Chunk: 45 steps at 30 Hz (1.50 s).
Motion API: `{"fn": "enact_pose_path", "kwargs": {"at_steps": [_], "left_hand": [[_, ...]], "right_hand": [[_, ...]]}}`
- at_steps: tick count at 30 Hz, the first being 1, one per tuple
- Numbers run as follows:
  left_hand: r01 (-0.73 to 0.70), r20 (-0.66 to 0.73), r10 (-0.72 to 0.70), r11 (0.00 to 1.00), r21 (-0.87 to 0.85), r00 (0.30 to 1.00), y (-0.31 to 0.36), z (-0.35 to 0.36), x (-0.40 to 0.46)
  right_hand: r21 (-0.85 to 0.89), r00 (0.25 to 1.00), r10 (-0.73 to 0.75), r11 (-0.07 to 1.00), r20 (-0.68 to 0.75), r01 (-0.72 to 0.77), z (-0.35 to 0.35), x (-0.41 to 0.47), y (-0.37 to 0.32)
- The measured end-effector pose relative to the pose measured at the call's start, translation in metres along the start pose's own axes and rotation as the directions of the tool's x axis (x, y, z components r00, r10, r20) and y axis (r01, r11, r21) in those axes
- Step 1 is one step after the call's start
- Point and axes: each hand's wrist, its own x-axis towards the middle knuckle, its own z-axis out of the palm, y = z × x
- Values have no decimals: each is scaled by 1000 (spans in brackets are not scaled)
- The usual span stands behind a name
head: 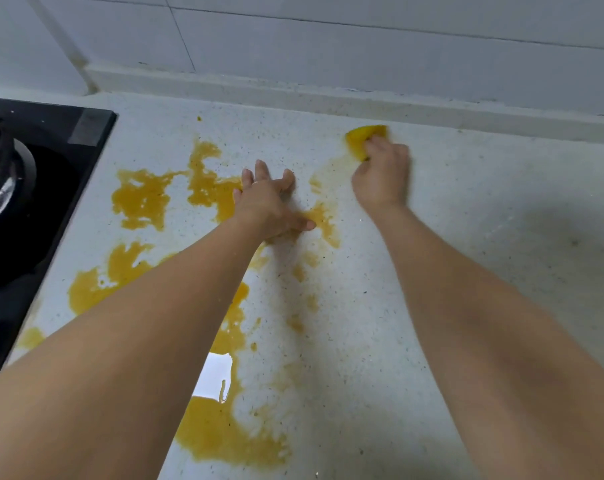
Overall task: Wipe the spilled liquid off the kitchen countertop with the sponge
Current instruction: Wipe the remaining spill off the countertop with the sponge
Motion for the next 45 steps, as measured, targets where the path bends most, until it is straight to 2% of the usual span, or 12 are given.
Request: {"fn": "enact_pose_path", "kwargs": {"at_steps": [4,7,10,15,20,24,27,29,32,38,43,45], "left_hand": [[11,-17,-12,999,-33,1000,0,1,-2],[-6,-16,6,1000,5,1000,-1,1,-2],[-6,-15,6,1000,18,1000,-1,1,0],[-2,-22,1,1000,-10,1000,-1,3,-1],[-12,-8,11,1000,-10,1000,-1,2,-1],[2,-16,-3,1000,-23,1000,-1,2,-1],[11,-23,-12,1000,-25,1000,0,2,-2],[3,-22,-3,1000,1,1000,1,2,-2],[-3,-18,4,1000,22,1000,-1,2,-2],[11,-37,-11,1000,6,999,2,2,-6],[21,-89,-19,999,25,996,-13,0,-18],[33,-105,-27,998,58,994,-19,-1,-23]], "right_hand": [[148,948,-315,941,53,304,18,-42,-26],[-36,995,-95,995,-40,93,0,-23,7],[-54,992,120,991,-35,-122,-13,1,20],[106,956,-290,953,46,284,15,-38,-18],[-57,999,47,997,-27,-49,-6,14,14],[85,963,-228,972,146,218,8,-1,-21],[209,928,-351,924,122,321,11,-34,-25],[110,953,-298,951,61,290,2,-33,-9],[-72,997,-58,996,47,61,-8,-16,13],[199,925,-348,928,154,316,-1,-67,-3],[14,998,-47,999,50,47,-12,-78,17],[56,981,-133,990,141,126,-6,-92,-1]]}}
